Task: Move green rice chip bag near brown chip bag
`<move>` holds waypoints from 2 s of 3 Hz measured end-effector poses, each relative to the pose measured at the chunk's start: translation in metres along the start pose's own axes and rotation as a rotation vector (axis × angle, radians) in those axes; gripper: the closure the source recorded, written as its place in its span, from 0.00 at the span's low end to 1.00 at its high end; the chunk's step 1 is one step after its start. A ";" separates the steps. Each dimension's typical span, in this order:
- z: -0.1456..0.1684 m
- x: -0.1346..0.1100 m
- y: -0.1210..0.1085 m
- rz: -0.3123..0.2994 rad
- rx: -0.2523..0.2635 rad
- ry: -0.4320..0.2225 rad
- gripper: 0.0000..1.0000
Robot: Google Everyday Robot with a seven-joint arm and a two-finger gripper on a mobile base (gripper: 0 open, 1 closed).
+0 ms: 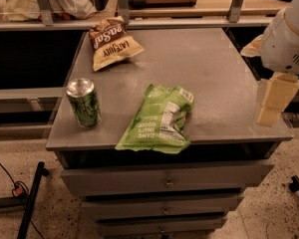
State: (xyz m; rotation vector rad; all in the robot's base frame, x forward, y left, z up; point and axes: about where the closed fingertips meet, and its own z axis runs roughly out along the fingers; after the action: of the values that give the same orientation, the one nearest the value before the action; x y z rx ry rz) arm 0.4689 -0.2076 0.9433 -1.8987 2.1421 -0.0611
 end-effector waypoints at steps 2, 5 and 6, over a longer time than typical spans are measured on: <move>0.050 -0.050 -0.001 -0.399 -0.031 -0.097 0.00; 0.092 -0.110 0.019 -0.758 -0.099 -0.119 0.00; 0.111 -0.124 0.029 -0.809 -0.137 -0.112 0.00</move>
Offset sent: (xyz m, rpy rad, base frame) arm 0.0217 0.0954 -0.0601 -0.0177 -0.0903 0.6770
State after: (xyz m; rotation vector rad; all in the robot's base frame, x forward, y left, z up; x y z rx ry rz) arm 0.4789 -0.0656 0.8529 -2.6455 1.2126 0.0318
